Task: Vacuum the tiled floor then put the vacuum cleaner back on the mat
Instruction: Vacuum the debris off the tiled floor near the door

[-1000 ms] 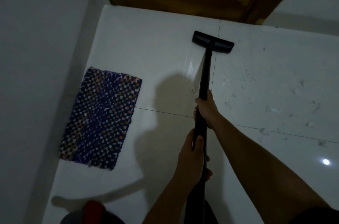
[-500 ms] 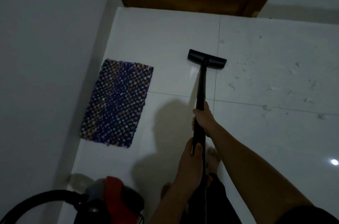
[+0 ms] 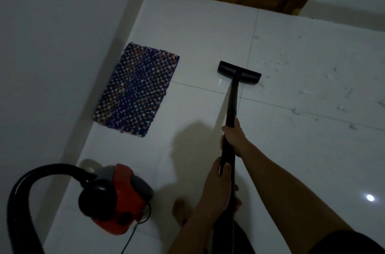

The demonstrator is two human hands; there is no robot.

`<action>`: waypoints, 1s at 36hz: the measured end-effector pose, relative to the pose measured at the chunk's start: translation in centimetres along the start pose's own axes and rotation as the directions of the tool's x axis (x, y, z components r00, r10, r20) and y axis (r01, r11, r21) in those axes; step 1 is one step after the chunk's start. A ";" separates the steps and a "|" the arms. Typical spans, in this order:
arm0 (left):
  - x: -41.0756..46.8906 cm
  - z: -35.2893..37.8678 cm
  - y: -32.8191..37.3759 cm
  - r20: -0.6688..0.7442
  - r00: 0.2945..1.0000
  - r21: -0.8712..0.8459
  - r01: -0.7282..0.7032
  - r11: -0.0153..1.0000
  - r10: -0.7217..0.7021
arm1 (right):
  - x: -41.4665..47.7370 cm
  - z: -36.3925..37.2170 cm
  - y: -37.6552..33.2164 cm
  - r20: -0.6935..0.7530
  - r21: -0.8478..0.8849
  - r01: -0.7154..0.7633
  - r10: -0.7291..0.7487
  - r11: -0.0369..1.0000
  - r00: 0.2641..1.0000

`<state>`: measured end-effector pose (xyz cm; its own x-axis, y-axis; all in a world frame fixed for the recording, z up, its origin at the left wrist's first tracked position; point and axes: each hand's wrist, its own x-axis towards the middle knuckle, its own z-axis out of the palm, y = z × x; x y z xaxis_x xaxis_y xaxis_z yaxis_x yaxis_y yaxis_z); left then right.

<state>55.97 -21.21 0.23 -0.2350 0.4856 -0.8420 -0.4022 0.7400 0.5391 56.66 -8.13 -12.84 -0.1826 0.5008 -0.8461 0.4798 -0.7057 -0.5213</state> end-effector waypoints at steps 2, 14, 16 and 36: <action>-0.6 0.5 -0.9 0.002 1.000 0.003 -0.008 1.000 0.008 | -0.5 -0.6 0.9 -0.014 -0.003 0.004 -0.004 1.000 1.000; -4.6 2.1 -5.9 0.089 0.996 0.032 -0.005 0.999 0.002 | -4.0 -3.1 7.6 -0.079 0.010 -0.033 0.033 0.999 0.996; -5.1 2.4 -6.5 0.104 0.995 0.014 -0.004 1.000 0.002 | -4.3 -3.4 8.6 -0.078 0.005 -0.040 0.040 0.999 0.996; 2.1 6.4 -1.8 0.030 0.999 0.014 0.034 0.999 -0.034 | 2.5 -7.0 2.5 0.025 -0.095 -0.044 0.046 0.995 0.999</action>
<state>61.90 -18.53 -2.34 -0.1943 0.4737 -0.8590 -0.3973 0.7626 0.5104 63.43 -5.16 -15.45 -0.1814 0.4549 -0.8719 0.5664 -0.6764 -0.4708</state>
